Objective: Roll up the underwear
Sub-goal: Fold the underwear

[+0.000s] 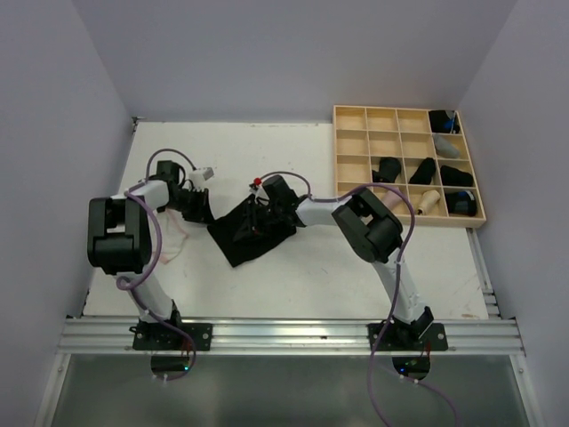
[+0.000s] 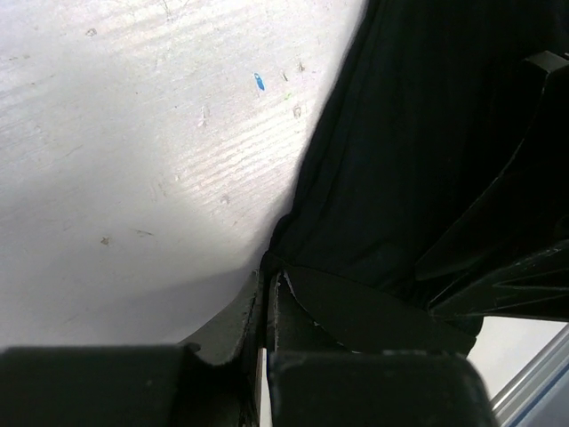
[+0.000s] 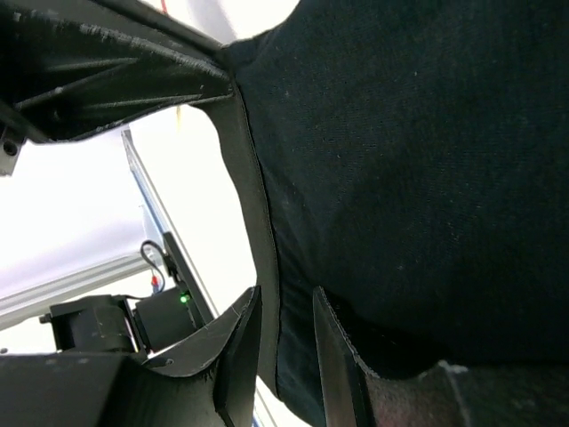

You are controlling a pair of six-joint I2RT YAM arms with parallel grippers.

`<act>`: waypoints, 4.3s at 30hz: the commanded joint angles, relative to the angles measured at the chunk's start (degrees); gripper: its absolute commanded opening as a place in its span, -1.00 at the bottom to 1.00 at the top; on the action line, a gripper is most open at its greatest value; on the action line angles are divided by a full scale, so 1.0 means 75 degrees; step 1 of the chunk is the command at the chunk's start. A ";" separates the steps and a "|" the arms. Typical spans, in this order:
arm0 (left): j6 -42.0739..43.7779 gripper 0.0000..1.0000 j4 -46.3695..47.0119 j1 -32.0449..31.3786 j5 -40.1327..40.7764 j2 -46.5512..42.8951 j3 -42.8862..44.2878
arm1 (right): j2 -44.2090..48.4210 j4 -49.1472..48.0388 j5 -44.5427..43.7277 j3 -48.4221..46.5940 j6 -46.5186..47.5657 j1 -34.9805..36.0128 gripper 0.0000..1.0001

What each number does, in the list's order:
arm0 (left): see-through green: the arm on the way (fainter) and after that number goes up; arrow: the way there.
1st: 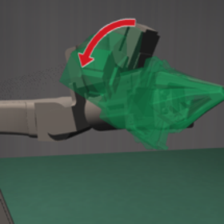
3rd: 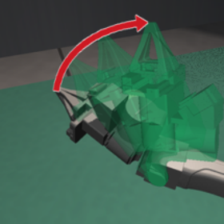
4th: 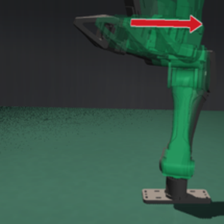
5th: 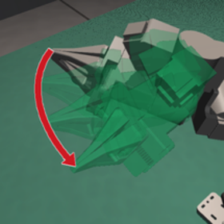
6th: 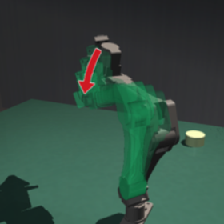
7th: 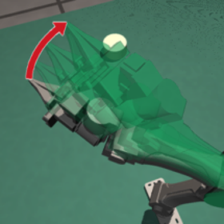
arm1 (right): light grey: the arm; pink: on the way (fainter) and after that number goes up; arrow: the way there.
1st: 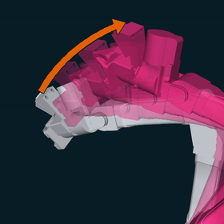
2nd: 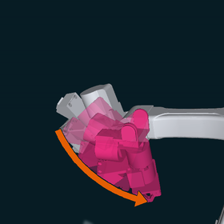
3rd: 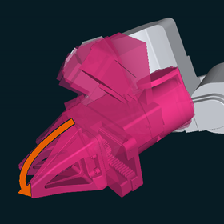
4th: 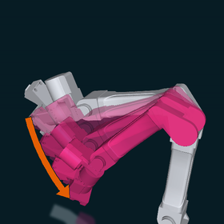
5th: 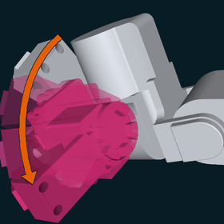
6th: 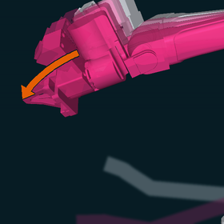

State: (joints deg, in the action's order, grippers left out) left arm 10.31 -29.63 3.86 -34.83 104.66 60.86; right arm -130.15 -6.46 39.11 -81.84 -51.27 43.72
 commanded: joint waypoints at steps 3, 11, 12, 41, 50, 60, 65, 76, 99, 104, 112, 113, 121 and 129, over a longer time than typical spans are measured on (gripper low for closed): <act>0.0535 -1.00 0.0060 -0.0057 0.0144 -0.1063 -0.0345 | -0.0448 0.0686 -0.0364 -0.0325 0.0566 -0.0169 -0.31; 0.0876 -1.00 0.0434 -0.0432 0.0905 -0.1989 -0.1106 | 0.0184 0.0838 0.0291 -0.0642 0.0753 -0.0415 -0.24; 0.0864 -1.00 0.0481 -0.0688 0.0952 -0.2002 -0.1142 | 0.0301 0.1023 0.0397 -0.0596 0.0753 -0.0439 -0.23; 0.0970 -1.00 0.1325 -0.2985 0.3577 -0.3419 -0.1798 | 0.0021 0.3474 0.1031 -0.0232 0.1093 -0.0838 -0.28; 0.0958 -1.00 0.1454 -0.4274 0.3894 -0.3795 -0.2173 | 0.0208 0.3240 0.0996 -0.0033 0.1046 -0.0896 -0.30; 0.0385 -1.00 0.1724 -0.5213 0.3671 -0.3467 -0.2314 | 0.0255 0.3100 0.1007 0.0037 0.1046 -0.0896 -0.31; 0.0161 -1.00 0.1794 -0.5471 0.3449 -0.3315 -0.2255 | 0.0372 0.3029 0.0938 0.0213 0.1023 -0.0908 -0.31; 0.0337 -1.00 0.1677 -0.5542 0.3566 -0.2623 -0.2115 | 0.1344 0.3100 0.0586 0.0575 0.1433 -0.1258 -0.37; 0.0501 -1.00 0.0858 -0.5260 0.3027 -0.3279 -0.1587 | 0.0900 0.1588 -0.0012 0.1409 -0.0336 -0.1517 -0.63; 0.0595 -1.00 0.0657 -0.5378 0.2956 -0.3467 -0.1599 | 0.0900 0.1518 -0.0047 0.1479 -0.0512 -0.1517 -0.63; 0.0513 -1.00 0.0704 -0.5682 0.2652 -0.3291 -0.1576 | 0.1052 0.1634 -0.0176 0.1584 -0.0466 -0.1517 -0.63; 0.0455 -1.00 0.0704 -0.5694 0.2605 -0.3233 -0.1564 | 0.1087 0.1658 -0.0188 0.1608 -0.0477 -0.1517 -0.63; -0.0061 -1.00 0.0798 -0.5858 0.2429 -0.2425 -0.1447 | 0.1146 0.1599 -0.0258 0.1748 -0.0547 -0.1506 -0.63; -0.0249 -1.00 0.0599 -0.5870 0.2851 -0.1217 -0.1049 | 0.1636 0.2476 -0.0281 0.1013 0.0679 -0.1797 -0.56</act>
State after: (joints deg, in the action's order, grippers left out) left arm 9.76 -23.79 -39.92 -14.92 92.55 51.99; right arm -121.80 5.91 41.34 -70.98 -53.25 32.03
